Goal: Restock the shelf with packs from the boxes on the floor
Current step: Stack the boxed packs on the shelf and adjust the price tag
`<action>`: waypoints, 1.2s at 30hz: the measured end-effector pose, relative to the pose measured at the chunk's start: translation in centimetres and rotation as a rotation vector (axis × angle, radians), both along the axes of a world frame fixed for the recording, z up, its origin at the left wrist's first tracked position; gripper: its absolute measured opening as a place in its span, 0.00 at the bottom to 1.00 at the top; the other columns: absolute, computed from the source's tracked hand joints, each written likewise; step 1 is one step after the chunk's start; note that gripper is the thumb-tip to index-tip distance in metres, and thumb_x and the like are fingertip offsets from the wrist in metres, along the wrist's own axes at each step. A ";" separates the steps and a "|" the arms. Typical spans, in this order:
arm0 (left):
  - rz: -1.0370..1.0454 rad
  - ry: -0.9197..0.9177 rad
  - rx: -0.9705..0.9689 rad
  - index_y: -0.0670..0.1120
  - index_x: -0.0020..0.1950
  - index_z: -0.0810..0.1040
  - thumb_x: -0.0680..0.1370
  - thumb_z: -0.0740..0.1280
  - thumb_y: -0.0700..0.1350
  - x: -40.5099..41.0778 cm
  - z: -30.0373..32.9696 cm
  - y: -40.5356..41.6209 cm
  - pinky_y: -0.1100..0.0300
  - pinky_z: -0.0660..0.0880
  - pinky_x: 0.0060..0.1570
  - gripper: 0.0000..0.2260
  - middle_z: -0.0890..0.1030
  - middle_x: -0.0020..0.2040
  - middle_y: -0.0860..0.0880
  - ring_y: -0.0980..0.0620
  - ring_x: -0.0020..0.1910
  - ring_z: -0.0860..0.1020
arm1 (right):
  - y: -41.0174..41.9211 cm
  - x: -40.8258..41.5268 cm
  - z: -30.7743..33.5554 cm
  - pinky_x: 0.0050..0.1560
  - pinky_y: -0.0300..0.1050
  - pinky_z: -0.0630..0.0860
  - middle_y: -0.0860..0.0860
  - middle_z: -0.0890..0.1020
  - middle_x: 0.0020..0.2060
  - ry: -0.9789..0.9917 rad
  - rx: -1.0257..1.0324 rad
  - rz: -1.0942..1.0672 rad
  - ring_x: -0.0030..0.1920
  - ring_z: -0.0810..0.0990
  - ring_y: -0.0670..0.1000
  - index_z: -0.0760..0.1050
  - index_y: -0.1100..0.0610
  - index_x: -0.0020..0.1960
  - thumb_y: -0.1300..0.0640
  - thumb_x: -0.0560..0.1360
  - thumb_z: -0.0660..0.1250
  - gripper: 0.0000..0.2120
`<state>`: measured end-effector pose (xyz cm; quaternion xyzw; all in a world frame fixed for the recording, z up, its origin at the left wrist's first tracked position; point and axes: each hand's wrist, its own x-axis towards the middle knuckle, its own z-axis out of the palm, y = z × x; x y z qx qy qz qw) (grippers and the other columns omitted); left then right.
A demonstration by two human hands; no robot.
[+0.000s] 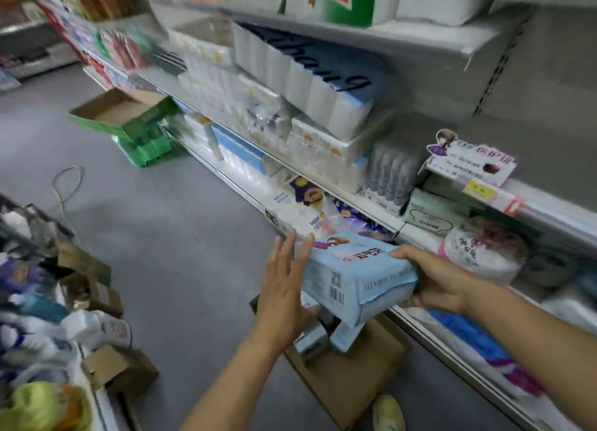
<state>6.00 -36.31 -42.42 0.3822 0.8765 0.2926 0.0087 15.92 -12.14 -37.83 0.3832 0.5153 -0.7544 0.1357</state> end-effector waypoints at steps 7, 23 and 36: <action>-0.003 -0.570 0.209 0.62 0.65 0.68 0.58 0.79 0.59 -0.1 10.1 -0.5 0.63 0.75 0.57 0.39 0.72 0.64 0.56 0.58 0.62 0.73 | -0.2 1.1 9.1 0.32 0.43 0.73 0.59 0.80 0.39 0.059 0.003 0.173 0.36 0.77 0.56 0.78 0.55 0.49 0.34 0.76 0.53 0.27; 0.176 -1.285 0.605 0.40 0.59 0.80 0.69 0.70 0.58 3.0 19.0 0.2 0.55 0.82 0.39 0.26 0.85 0.50 0.40 0.44 0.45 0.85 | -2.4 3.2 16.9 0.41 0.44 0.71 0.55 0.78 0.46 0.283 0.250 0.113 0.43 0.74 0.52 0.77 0.52 0.53 0.34 0.72 0.61 0.23; -0.095 -1.206 0.632 0.46 0.61 0.80 0.69 0.72 0.60 5.8 24.3 7.2 0.46 0.79 0.55 0.26 0.84 0.55 0.42 0.42 0.53 0.83 | 0.2 8.6 21.9 0.58 0.61 0.78 0.51 0.84 0.53 0.439 0.528 0.010 0.51 0.85 0.54 0.71 0.52 0.63 0.44 0.56 0.81 0.39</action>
